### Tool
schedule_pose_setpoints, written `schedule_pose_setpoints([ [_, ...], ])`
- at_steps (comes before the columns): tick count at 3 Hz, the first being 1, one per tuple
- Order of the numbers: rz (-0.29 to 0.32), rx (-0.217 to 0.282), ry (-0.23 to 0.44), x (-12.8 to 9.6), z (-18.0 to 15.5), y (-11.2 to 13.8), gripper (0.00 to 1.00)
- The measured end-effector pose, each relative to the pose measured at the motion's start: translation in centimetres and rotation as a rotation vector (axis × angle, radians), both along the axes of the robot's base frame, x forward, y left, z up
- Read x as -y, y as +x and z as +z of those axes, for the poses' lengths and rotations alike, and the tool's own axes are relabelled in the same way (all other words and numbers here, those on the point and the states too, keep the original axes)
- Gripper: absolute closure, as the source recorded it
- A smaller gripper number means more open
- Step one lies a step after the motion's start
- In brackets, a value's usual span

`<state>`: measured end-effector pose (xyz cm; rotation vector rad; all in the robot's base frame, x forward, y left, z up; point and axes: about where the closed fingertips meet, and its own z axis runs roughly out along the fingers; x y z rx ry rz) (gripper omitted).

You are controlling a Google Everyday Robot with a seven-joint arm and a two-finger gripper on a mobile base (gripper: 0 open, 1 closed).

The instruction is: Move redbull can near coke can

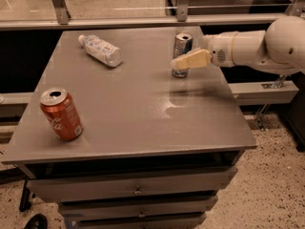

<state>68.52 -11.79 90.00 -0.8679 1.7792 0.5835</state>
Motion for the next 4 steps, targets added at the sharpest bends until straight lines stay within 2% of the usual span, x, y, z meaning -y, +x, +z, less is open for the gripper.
schedule_pose_setpoints([
  [1,0.021,0.0,0.053,-2.2,-0.8,1.0,0.0],
  [2,0.031,0.002,0.068,-3.4,-1.6,1.8,0.18],
  [4,0.015,0.009,0.058,-2.5,-2.2,2.0,0.65],
])
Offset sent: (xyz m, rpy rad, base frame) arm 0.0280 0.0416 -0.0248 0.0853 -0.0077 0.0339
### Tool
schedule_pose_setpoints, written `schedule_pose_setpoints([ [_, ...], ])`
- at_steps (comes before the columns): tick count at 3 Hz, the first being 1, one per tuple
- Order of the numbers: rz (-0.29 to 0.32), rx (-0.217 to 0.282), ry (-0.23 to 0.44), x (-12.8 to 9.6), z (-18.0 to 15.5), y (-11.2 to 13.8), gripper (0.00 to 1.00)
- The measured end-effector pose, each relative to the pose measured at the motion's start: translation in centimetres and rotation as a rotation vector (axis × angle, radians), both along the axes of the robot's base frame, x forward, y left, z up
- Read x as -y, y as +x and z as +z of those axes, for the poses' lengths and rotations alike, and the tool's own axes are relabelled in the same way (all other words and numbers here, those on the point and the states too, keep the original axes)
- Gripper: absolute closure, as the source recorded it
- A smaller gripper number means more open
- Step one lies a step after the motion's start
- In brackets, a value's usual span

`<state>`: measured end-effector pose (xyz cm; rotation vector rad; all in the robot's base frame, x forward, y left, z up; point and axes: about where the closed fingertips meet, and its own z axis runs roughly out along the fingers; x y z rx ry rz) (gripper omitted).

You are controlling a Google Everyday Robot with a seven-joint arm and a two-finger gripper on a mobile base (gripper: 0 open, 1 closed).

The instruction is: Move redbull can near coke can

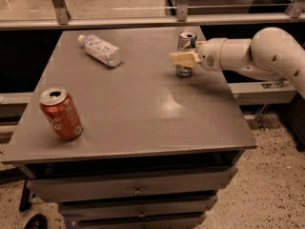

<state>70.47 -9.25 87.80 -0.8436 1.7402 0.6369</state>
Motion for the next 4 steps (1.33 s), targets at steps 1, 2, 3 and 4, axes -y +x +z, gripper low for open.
schedule_pose_setpoints([
  [1,0.005,0.012,-0.007,0.8,1.8,-1.0,0.89],
  [2,0.06,0.027,0.021,0.6,4.7,-3.5,1.0],
  [3,0.176,0.054,0.074,-2.3,7.8,-8.2,1.0],
  [4,0.176,0.054,0.073,-2.3,7.8,-8.2,1.0],
])
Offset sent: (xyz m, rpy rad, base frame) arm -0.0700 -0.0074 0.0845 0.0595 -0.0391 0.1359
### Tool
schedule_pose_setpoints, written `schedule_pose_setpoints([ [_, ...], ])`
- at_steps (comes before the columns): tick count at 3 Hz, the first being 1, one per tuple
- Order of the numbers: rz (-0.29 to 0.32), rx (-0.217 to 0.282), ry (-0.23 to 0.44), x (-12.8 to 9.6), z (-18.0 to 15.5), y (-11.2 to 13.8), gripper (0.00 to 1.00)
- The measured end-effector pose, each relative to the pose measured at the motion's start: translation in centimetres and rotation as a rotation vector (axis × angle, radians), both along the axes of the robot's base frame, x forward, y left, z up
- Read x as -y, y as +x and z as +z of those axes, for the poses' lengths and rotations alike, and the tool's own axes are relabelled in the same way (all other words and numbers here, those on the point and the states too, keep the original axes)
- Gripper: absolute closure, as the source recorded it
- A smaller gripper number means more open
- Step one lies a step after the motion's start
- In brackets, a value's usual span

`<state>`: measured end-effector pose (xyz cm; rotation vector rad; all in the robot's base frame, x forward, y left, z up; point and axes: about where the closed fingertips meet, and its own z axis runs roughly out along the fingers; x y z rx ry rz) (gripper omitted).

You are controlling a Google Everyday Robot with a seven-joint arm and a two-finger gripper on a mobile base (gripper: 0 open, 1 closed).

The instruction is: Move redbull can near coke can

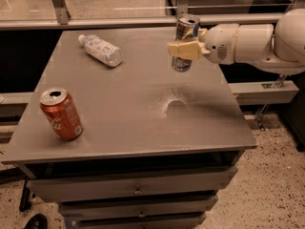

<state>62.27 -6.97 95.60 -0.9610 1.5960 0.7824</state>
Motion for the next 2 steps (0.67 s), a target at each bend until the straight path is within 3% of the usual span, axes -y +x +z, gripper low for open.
schedule_pose_setpoints([
  [1,0.028,0.01,0.015,-0.9,0.3,0.4,1.0],
  [2,0.109,0.044,0.047,-4.7,0.3,-1.2,1.0],
])
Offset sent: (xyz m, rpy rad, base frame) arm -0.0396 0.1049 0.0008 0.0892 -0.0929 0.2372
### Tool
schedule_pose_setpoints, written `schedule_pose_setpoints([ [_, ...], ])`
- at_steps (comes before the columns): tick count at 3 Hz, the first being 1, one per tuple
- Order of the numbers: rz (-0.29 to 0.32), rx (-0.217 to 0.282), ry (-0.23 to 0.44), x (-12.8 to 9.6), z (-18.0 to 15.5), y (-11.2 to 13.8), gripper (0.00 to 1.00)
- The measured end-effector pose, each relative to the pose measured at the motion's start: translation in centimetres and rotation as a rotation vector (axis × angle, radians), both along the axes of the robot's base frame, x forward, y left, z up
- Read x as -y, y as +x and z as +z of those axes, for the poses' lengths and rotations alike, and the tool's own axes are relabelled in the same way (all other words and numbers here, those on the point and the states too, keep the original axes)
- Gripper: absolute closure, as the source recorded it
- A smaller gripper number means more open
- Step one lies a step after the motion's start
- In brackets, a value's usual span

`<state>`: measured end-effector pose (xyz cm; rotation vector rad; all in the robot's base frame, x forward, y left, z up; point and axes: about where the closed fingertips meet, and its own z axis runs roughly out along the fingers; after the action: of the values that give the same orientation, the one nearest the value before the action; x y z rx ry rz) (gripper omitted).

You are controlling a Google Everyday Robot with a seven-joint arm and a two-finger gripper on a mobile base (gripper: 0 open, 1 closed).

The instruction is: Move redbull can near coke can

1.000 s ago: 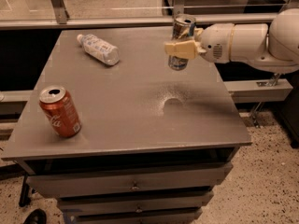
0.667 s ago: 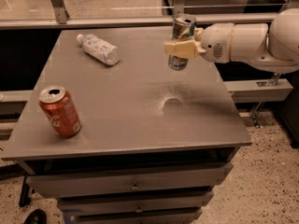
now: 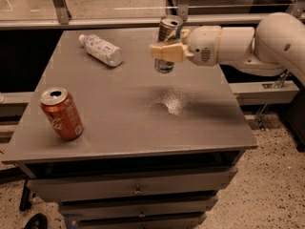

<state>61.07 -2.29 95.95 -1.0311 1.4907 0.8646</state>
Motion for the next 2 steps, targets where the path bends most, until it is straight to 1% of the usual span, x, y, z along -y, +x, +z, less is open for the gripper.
schedule_pose_setpoints([
  [1,0.128,0.018,0.015,-5.7,-0.3,-3.8,1.0],
  [2,0.254,-0.001,0.017,-10.4,-1.7,-8.4,1.0],
])
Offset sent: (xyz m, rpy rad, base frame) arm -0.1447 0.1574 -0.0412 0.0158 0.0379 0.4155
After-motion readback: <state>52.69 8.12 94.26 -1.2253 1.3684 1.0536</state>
